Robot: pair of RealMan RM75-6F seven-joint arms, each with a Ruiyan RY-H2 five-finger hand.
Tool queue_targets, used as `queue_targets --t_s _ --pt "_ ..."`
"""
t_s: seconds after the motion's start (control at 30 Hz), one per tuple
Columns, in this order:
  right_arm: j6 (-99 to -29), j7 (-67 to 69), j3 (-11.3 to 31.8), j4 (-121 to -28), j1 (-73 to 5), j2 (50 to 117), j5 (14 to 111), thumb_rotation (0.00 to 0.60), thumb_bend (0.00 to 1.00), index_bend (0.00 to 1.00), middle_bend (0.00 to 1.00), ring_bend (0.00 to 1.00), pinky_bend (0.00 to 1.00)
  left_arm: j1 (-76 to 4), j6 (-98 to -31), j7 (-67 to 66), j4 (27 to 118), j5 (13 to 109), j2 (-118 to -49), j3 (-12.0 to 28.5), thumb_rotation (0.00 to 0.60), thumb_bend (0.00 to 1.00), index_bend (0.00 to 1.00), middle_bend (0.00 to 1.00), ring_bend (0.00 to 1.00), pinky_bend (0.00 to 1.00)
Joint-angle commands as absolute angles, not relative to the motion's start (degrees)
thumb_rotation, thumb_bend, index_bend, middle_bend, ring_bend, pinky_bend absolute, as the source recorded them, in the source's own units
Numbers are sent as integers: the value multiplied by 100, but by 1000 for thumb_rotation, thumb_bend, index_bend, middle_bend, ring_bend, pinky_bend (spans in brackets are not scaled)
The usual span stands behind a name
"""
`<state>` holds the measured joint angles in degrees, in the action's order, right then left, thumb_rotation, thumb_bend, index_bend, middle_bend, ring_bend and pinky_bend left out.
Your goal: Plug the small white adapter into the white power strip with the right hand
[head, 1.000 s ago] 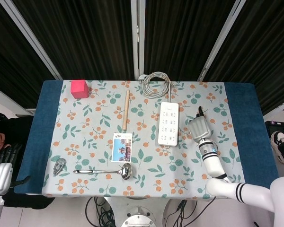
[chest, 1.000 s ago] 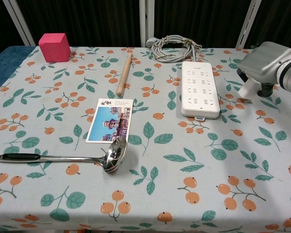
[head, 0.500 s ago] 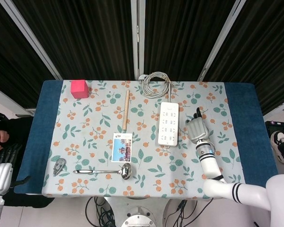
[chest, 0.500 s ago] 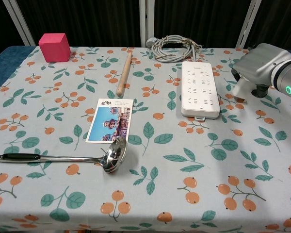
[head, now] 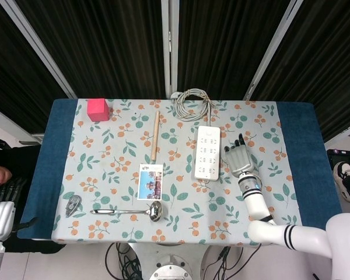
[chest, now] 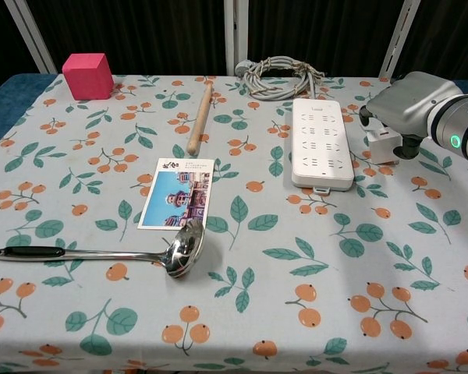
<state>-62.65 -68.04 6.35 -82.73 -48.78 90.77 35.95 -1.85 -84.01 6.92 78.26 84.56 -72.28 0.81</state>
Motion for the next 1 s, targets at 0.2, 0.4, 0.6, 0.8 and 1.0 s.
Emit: queue_targets --t_s 0.2,0.4,0.6,0.8,1.0 --pt "-6412 -6114 677 -8580 -4672 8837 3796 600 238 204 351 147 0 -183 -8413 729 7802 8472 -7230 79 600 0 40 0 0 0" --pt "-6494 -4245 879 -8655 -4127 8601 4561 600 145 228 362 147 0 -176 -8418 747 7782 8483 -7238 68 600 0 40 0 0 0" --pt "-6225 -2708 885 -8056 -3794 8662 5253 600 143 327 373 148 0 -189 -8421 704 7819 8499 -7223 73 600 0 40 0 0 0" --pt "-6022 -2585 877 -7686 -3827 8830 5403 600 146 330 373 147 0 -170 -8446 650 7893 8491 -7186 68 600 0 40 0 0 0" --pt "-5846 -2629 918 -7542 -3900 8942 5415 600 148 340 384 148 0 -157 -8433 643 7908 8468 -7185 62 600 0 40 0 0 0"
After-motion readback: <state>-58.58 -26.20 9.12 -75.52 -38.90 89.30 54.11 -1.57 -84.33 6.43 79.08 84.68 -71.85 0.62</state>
